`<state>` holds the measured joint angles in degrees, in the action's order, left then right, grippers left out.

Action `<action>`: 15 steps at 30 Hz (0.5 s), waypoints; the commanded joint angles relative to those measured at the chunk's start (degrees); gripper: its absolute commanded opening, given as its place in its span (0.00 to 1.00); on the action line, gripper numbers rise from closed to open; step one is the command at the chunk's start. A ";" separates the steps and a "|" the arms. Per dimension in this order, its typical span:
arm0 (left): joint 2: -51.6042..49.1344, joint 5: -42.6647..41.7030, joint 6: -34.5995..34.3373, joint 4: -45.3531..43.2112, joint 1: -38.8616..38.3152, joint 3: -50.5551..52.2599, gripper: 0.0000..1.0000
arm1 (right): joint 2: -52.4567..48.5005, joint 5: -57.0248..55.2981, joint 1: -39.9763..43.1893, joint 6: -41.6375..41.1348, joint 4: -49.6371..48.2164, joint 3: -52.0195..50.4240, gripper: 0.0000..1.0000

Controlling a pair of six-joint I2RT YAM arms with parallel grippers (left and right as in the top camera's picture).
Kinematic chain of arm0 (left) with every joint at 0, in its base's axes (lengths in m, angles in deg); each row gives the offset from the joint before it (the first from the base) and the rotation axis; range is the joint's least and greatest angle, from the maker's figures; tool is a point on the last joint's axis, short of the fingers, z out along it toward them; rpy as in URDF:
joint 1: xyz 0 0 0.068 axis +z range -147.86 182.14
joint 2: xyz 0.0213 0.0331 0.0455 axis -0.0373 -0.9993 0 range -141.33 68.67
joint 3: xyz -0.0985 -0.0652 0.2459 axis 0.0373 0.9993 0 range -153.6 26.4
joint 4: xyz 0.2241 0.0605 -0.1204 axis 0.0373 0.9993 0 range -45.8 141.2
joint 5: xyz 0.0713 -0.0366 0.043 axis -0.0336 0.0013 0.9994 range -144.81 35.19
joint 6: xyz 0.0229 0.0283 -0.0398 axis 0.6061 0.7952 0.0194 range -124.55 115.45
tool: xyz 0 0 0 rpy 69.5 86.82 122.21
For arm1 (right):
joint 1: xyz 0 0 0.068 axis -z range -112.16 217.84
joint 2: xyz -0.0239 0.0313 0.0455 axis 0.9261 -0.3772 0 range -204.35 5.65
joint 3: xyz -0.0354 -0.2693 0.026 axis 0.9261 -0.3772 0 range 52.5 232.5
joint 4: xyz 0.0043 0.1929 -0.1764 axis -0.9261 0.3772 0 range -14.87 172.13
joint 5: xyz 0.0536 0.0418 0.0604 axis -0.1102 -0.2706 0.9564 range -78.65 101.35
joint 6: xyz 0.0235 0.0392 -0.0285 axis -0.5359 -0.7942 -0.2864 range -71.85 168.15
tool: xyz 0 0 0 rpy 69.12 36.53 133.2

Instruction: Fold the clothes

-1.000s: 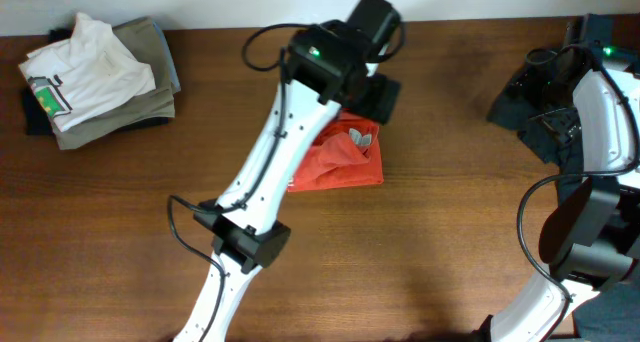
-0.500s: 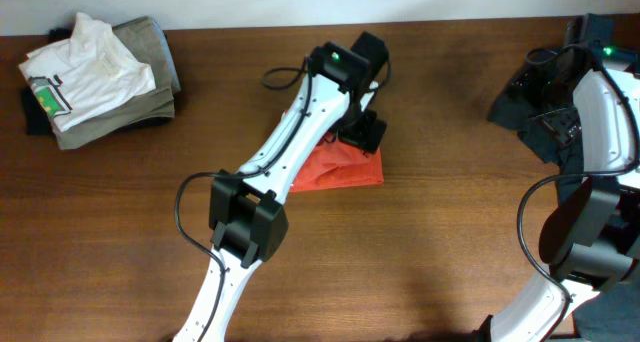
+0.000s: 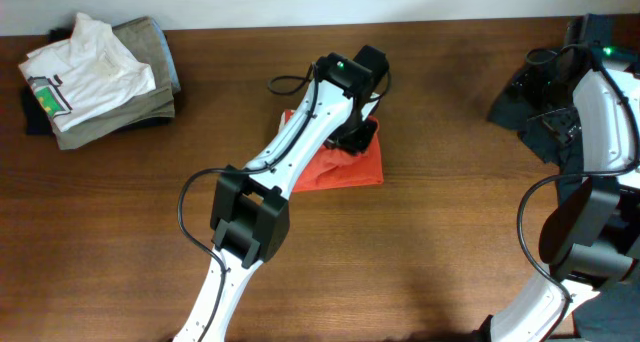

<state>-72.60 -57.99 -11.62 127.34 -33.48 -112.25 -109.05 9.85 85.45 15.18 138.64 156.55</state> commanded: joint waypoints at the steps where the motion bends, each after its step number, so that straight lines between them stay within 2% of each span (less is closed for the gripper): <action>1: 0.96 -0.72 0.13 0.98 -2.27 -2.29 0.01 | 0.17 -0.70 0.09 -0.55 0.15 0.37 0.99; 6: 0.96 -0.90 0.09 3.23 -5.33 -2.29 0.03 | 0.17 -0.70 0.09 -0.55 0.15 0.37 0.99; 8: 0.96 -1.60 0.09 3.54 -6.62 -2.29 0.11 | 0.17 -0.70 0.09 -0.52 0.15 0.37 0.99; 15: 0.87 -1.57 0.02 3.89 -10.05 -0.70 0.23 | 0.17 -0.72 0.09 -0.55 0.15 0.37 0.99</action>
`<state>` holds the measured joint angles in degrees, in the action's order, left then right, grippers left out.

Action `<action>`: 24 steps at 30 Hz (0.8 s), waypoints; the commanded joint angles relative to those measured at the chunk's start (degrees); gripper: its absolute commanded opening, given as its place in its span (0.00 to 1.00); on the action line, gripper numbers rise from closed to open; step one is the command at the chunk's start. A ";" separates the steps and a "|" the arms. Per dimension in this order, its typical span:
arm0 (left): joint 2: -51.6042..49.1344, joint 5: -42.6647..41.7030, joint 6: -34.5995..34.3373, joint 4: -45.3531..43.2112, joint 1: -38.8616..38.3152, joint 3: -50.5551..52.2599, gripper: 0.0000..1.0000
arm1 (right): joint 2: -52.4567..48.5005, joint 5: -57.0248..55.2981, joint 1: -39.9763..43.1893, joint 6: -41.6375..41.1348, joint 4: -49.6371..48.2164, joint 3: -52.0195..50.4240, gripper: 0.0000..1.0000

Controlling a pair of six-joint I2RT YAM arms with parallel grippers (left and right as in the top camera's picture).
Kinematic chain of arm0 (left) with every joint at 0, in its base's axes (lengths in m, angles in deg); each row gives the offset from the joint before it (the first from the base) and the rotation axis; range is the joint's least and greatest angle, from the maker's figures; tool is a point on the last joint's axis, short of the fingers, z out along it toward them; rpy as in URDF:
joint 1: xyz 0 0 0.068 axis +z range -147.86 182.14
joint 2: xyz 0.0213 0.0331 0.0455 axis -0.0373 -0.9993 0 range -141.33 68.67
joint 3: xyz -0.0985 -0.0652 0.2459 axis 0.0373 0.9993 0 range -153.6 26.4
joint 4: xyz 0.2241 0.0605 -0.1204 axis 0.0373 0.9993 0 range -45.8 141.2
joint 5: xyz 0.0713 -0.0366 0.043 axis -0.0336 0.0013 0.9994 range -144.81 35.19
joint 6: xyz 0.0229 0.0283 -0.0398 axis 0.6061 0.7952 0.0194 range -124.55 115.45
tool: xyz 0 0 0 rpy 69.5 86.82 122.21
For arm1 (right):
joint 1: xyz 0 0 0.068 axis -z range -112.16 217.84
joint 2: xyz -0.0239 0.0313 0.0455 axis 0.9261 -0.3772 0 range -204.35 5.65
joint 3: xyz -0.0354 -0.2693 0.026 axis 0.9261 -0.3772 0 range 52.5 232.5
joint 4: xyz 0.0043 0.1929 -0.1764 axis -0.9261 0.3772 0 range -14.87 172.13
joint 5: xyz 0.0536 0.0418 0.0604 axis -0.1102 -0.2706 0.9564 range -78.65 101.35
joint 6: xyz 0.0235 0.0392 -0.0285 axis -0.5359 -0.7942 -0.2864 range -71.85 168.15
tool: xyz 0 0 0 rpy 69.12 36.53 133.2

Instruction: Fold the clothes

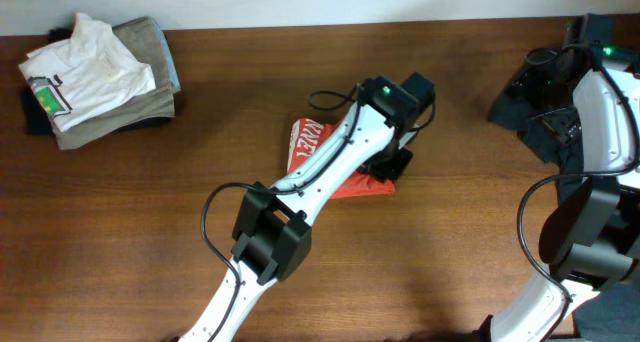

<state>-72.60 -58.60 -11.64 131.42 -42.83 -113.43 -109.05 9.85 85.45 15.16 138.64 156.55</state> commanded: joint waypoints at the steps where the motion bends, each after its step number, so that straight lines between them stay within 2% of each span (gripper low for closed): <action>1: 0.81 -1.01 -0.22 -0.50 -0.74 0.98 0.23 | 0.17 -0.70 0.09 -0.52 0.15 0.37 0.99; 5: 0.72 -3.69 -2.38 -4.87 -0.79 5.03 0.23 | 0.17 -0.70 0.09 -0.52 0.15 0.37 0.99; 9: 0.72 -13.97 -2.27 -9.49 -0.85 11.30 0.23 | 0.17 -0.72 0.09 -0.52 0.15 0.37 0.99; 12: 0.72 -13.84 -2.23 -10.36 -1.29 12.39 0.25 | 0.17 -0.72 0.09 -0.52 0.15 0.37 0.99; 19: 2.80 -13.86 1.18 -11.41 -3.32 6.34 0.43 | 0.17 -0.70 0.09 -0.52 0.15 0.37 0.99; 20: 3.48 -13.79 1.22 -10.69 -3.41 3.85 0.54 | 0.17 -0.72 0.09 -0.52 0.15 0.37 0.99; 21: 3.85 -13.20 1.20 -10.16 -3.32 2.56 0.56 | 0.17 -0.70 0.09 -0.52 0.15 0.37 0.99; 23: 4.55 -9.38 0.90 -8.94 -2.34 -0.35 0.59 | 0.17 -0.72 0.09 -0.52 0.15 0.37 0.99; 24: 4.72 -6.47 0.07 -8.68 -1.42 -1.64 0.64 | 0.17 -0.72 0.09 -0.52 0.15 0.37 0.99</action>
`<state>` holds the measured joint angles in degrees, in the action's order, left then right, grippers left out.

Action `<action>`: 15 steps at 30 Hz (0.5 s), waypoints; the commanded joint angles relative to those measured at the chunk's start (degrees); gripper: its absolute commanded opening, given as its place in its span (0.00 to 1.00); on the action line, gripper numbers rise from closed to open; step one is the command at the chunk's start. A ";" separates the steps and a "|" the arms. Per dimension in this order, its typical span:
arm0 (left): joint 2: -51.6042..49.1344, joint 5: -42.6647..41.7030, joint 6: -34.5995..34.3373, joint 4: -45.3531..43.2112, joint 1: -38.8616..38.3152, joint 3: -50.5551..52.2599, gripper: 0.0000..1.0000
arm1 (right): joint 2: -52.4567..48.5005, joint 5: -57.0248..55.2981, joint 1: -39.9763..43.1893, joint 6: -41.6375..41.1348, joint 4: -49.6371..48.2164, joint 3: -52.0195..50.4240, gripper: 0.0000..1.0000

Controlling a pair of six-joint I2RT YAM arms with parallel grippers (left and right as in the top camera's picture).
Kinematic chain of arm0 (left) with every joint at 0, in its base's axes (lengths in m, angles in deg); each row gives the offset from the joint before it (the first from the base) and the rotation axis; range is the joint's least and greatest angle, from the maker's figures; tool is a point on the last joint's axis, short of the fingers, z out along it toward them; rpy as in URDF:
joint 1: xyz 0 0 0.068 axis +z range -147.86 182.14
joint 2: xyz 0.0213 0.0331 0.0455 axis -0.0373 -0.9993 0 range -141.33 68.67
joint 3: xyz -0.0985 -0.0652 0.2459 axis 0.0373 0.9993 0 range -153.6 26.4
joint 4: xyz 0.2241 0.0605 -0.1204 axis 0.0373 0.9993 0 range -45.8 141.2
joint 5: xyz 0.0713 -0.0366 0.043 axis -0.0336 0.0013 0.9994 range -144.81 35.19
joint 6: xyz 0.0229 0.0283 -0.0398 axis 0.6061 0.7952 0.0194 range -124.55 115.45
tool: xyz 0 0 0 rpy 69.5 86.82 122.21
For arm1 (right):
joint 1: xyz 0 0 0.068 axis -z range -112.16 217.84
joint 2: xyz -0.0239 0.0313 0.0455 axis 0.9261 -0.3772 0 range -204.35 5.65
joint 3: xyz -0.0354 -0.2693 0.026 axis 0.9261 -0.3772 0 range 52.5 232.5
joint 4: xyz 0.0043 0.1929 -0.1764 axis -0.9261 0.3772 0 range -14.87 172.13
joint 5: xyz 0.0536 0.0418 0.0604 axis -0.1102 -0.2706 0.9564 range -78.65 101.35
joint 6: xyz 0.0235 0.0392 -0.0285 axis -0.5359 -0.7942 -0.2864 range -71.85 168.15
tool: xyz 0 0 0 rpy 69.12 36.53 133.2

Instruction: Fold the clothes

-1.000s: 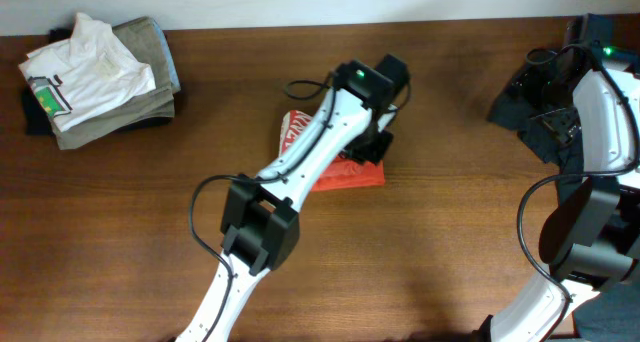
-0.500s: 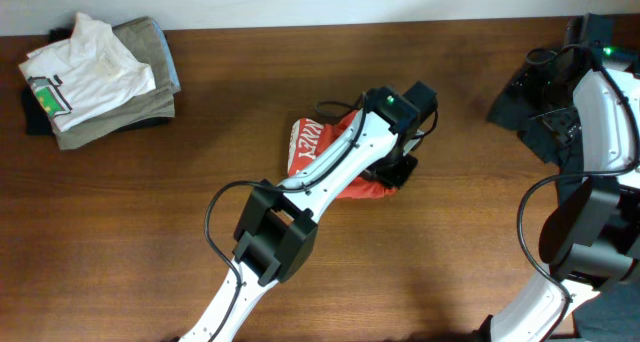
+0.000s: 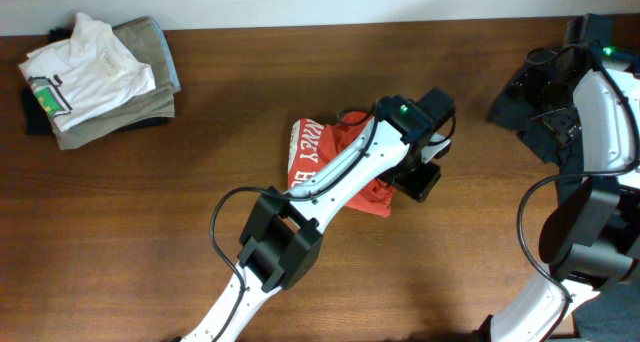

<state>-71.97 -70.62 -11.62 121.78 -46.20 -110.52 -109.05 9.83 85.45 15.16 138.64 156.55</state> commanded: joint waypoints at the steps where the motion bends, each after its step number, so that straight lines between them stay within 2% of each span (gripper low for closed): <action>1: 4.09 7.32 -0.15 0.87 2.75 -5.27 0.69 | 0.17 -0.70 0.09 -0.50 0.15 0.37 0.99; 3: 4.04 8.83 -0.13 0.31 4.24 -5.51 0.74 | 0.17 -0.70 0.09 -0.52 0.15 0.37 0.99; 10: -0.87 10.80 -3.82 0.17 6.69 -5.40 0.73 | 0.17 -0.68 0.09 -0.52 0.15 0.37 0.99; 15: -4.90 7.30 -4.00 -0.46 6.01 -5.40 0.35 | 0.17 -0.68 0.07 -0.52 0.15 0.37 0.99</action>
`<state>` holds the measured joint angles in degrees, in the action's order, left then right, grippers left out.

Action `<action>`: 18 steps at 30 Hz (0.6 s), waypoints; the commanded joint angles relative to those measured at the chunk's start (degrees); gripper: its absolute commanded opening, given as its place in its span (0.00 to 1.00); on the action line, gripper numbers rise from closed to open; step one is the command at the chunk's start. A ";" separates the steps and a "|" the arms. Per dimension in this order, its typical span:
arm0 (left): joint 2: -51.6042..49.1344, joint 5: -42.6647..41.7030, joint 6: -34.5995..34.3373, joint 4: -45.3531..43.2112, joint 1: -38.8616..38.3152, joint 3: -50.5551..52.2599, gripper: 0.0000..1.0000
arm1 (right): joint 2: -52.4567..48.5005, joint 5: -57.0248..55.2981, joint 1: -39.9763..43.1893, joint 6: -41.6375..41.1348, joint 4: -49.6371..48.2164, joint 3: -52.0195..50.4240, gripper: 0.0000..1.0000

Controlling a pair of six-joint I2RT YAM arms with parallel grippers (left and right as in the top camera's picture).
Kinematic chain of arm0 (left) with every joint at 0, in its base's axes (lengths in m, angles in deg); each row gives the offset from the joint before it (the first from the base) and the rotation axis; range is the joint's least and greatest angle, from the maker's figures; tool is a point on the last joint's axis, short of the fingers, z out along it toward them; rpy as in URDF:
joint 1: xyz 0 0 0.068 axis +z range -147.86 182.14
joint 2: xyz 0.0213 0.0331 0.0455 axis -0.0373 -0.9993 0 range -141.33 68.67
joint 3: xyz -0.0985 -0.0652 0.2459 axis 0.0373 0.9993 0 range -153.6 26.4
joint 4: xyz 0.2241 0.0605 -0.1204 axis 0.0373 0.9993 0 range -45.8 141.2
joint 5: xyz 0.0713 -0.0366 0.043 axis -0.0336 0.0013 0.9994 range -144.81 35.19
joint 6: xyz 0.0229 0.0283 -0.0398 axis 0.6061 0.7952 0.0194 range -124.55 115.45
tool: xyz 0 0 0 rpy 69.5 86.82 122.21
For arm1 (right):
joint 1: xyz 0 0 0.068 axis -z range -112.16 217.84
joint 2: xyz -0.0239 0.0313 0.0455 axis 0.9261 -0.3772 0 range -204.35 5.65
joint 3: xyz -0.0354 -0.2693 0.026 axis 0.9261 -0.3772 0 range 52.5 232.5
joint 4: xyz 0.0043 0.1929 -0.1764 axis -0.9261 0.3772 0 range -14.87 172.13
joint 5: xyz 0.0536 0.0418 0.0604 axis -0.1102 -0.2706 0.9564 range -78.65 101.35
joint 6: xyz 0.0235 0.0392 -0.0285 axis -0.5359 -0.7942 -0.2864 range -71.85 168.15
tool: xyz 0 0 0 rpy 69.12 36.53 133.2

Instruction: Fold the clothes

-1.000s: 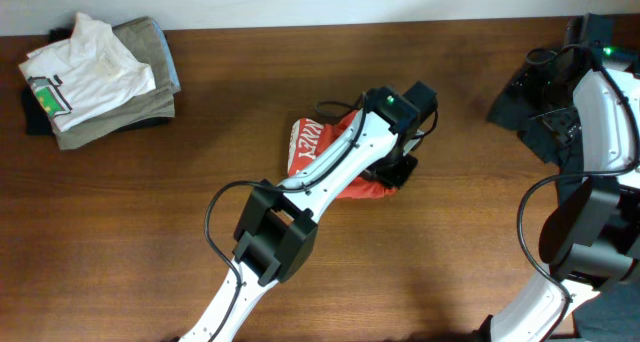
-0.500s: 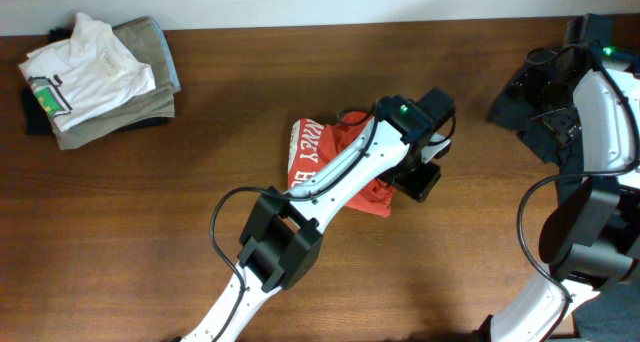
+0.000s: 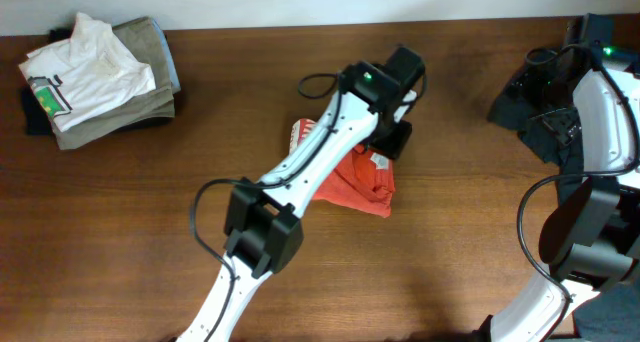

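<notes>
A red garment (image 3: 366,189) lies rumpled in the middle of the table. Its white-lettered part (image 3: 302,140) shows at the left, and a small white label faces up near its far edge. My left gripper (image 3: 394,140) hangs over the garment's far right corner. Its fingers are dark against the cloth, so I cannot tell whether they grip it. My right arm (image 3: 605,102) stands at the right edge over a heap of dark clothes (image 3: 528,94), with its fingers hidden among them.
A folded stack (image 3: 98,80) sits at the far left corner, with a white shirt on top of olive and dark pieces. The table's back edge (image 3: 300,26) runs just beyond the left wrist. Brown tabletop (image 3: 470,242) shows in front of the garment.
My left gripper moved from beside the red garment's right edge back to its far right corner. The garment now spreads lower right with a label showing. The right arm is unchanged.
At first my left gripper was over the top of a compact red bundle. Then it was further right and white lettering showed at the bundle's left. Later it stood off the right edge with the cloth bunched. Now it is at the far corner.
</notes>
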<state>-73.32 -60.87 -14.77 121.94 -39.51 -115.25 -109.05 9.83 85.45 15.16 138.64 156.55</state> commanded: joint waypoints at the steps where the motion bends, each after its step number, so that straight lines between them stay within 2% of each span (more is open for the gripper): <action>1: -4.28 -4.28 -0.87 -1.22 -0.72 -0.68 0.24 | 0.17 -0.68 0.09 -0.52 0.15 0.37 0.99; 3: -5.64 -5.75 -1.11 -1.99 -0.74 -0.68 0.16 | 0.17 -0.70 0.09 -0.52 0.15 0.37 0.99; 10: -10.56 -5.75 -1.70 -6.49 -0.72 -0.68 0.15 | 0.17 -0.70 0.04 -0.52 0.15 0.37 0.99; 15: -11.41 -5.77 1.79 -11.76 -0.74 -0.70 0.13 | 0.17 -0.68 0.04 -0.52 0.15 0.37 0.99; 18: -10.14 -5.40 4.35 -9.79 -0.72 -2.86 0.12 | 0.17 -0.68 0.04 -0.52 0.15 0.37 0.99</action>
<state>-83.51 -66.19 -14.46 110.57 -40.32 -115.27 -109.05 9.85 85.45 15.20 138.64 156.55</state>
